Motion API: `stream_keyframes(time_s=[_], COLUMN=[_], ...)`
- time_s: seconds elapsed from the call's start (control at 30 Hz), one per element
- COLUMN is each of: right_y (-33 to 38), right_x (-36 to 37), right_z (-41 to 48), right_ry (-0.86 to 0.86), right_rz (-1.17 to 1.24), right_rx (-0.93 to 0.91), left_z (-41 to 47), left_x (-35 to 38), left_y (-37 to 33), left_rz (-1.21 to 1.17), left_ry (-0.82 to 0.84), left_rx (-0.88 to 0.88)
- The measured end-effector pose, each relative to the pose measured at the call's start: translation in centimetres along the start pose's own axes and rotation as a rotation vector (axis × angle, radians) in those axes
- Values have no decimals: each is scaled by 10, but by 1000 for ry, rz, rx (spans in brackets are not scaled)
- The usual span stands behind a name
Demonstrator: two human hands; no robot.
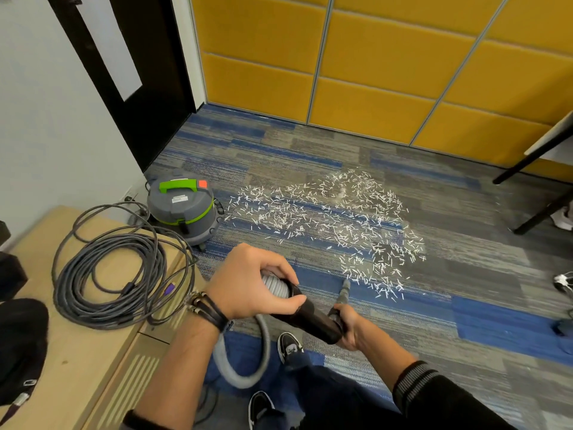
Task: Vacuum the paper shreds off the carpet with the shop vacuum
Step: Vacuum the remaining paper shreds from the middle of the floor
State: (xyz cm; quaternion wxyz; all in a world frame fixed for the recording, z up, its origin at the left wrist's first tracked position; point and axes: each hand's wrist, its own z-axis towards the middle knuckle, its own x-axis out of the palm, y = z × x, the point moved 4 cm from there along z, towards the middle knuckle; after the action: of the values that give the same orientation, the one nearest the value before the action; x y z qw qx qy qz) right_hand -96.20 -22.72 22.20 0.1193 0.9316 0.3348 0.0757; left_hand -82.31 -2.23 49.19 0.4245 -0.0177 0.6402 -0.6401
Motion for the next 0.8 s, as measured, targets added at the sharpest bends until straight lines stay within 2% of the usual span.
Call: stream_keyframes(time_s=[0.2,0.3,0.43,0.6,0.8], right_y=[5,11,7,-1,4], right_x=[13,34,38,7,-50], right_z=[-1,-4,-3,-5,-8], right_ry=[13,112,119,39,-94], right_rz=[-53,-76,-66,-29,-2], right_rx=[-10,-28,-33,-27,-78], left_z=[-5,-8,-9,-6,-6], left_x=[-3,-10,-11,10,39], left_y=[-11,-13,-7,-10,-5], left_rz=[124,135,66,9,34], left_ry=[-75,-89,-87,-23,-72], left_rx=[52,82,59,85,114])
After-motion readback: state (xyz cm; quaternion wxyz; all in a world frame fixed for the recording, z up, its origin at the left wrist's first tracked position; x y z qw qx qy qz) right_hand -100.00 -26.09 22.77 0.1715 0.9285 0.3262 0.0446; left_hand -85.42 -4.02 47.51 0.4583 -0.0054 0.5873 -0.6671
